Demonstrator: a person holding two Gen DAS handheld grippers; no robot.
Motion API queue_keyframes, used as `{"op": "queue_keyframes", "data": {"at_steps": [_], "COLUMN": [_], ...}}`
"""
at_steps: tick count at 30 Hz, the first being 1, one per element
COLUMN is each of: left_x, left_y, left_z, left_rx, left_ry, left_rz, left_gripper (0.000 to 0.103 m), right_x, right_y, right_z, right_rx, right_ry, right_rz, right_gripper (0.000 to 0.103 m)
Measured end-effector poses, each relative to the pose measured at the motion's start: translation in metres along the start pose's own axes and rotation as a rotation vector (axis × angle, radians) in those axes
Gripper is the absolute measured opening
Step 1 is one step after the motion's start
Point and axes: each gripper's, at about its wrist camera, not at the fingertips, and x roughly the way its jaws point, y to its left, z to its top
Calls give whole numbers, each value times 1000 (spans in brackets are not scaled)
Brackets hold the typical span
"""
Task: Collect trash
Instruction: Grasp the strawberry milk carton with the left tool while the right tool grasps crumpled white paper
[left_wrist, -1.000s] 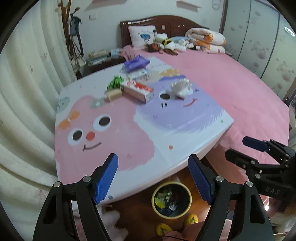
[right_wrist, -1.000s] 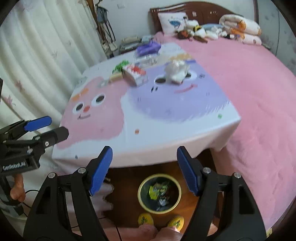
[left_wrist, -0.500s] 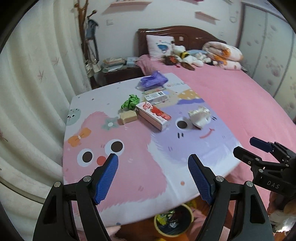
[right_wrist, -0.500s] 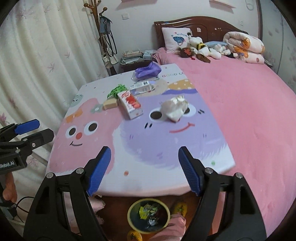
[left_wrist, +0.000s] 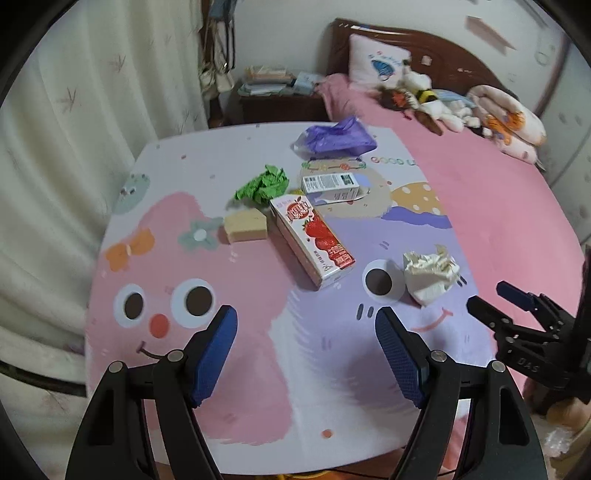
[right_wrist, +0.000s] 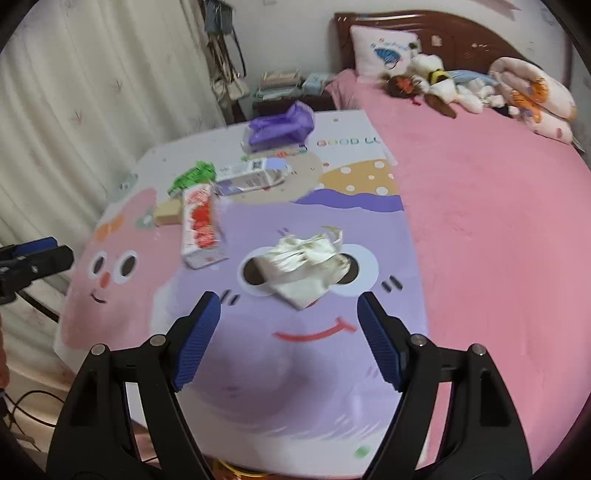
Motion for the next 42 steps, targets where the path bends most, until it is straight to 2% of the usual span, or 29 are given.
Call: {"op": "queue_keyframes", "data": {"at_steps": [7, 12, 21, 23, 25, 27, 28, 31, 37, 42], "left_x": [37, 55, 89, 101, 117, 131, 139, 163, 200, 220], "left_y": [-18, -19, -11, -12, -13, -15, -16, -15, -12, -14], "left_z": [12, 13, 34, 41, 49, 58, 62, 74, 92, 97], "left_rx": [-62, -83, -152, -163, -176, -186, -193, -235, -283, -291], "left_ry": [47, 79, 109, 122, 139, 153, 160, 189, 229, 254], "left_rz": [51, 86, 67, 56, 42, 39, 38, 34, 81, 120], "left_gripper": [79, 79, 79, 79, 79, 79, 79, 79, 79, 77], "right_x": [71, 112, 150, 156, 160, 160, 161, 158, 144, 133], "right_y": [-34, -30, -22, -22, -21, -20, -21, -21, -21, -22], "right_z": [21, 35, 59, 60, 61, 60, 61, 64, 74, 82], "right_rx": [-68, -94, -77, -66, -69, -73, -74, -69, -85, -101], "right_ry": [95, 130, 169, 183, 199, 202, 199, 193, 148, 110], "right_rz": [58, 108, 214, 251, 281, 294, 304, 328, 347, 348], "right_gripper": [75, 75, 75, 66, 44, 39, 30, 19, 11, 10]}}
